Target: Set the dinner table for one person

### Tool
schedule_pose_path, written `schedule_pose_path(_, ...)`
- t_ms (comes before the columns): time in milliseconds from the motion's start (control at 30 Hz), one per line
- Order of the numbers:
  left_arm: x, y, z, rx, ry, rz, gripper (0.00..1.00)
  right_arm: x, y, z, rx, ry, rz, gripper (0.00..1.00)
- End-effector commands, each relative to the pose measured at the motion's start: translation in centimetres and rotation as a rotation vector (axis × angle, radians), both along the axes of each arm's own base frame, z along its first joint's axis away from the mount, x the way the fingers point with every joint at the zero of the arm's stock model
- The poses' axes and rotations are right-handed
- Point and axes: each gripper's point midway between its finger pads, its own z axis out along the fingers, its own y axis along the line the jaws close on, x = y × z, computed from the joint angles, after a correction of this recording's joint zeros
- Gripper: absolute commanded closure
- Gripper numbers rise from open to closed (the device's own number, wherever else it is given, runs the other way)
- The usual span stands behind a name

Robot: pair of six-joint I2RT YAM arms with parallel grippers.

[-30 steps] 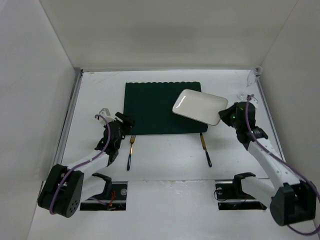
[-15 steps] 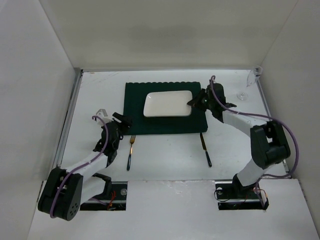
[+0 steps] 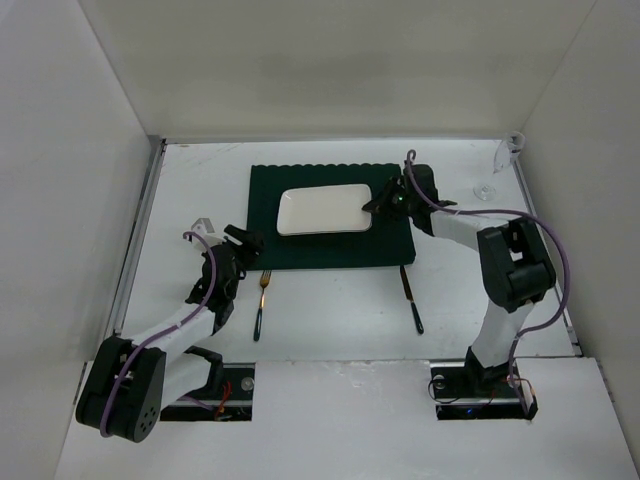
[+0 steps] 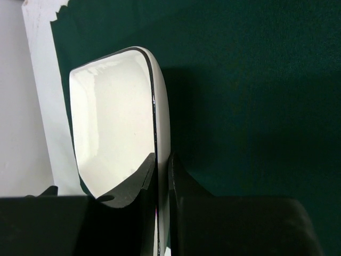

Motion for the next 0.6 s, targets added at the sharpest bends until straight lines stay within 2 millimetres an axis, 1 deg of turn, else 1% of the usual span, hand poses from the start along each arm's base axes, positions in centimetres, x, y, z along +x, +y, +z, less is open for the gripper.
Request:
schedule_pose_path(0, 0.4, -0.2, 1.3, 0.000, -0.056, -0.006, 0.40, 3.3, 3.1, 9.2, 0.204, -0.248, 0.069, 0.95)
schedule_pose_path(200, 0.4, -0.1, 1.4, -0.001, -0.059, -0.005, 0.40, 3.8, 3.0, 6.6, 0.190, -0.192, 0.082, 0.94)
schedule_pose_path(300, 0.3, -0.1, 1.5, -0.001, -0.062, -0.002, 0.40, 3.8, 2.6, 5.3, 0.165, -0.166, 0.071, 0.90)
schedule_pose_path(333, 0.3, -0.1, 1.5, -0.001, -0.064, -0.002, 0.40, 3.9, 2.3, 4.9, 0.155, -0.160, 0.061, 0.85)
schedule_pose_path(400, 0.3, 0.0, 1.5, 0.000, -0.063, 0.001, 0.40, 4.0, 1.7, 4.3, 0.131, -0.146, 0.041, 0.71)
schedule_pose_path(433, 0.3, -0.1, 1.5, 0.000, -0.063, -0.002, 0.40, 4.1, 1.4, 4.0, 0.115, -0.143, 0.033, 0.66)
schedule_pose_path(467, 0.3, -0.1, 1.4, 0.000, -0.061, -0.002, 0.40, 4.1, 1.1, 3.9, 0.098, -0.143, 0.026, 0.62)
schedule_pose_path(567, 0.3, -0.2, 1.4, -0.002, -0.060, -0.002, 0.40, 4.3, 0.3, 3.5, 0.041, -0.132, 0.009, 0.57)
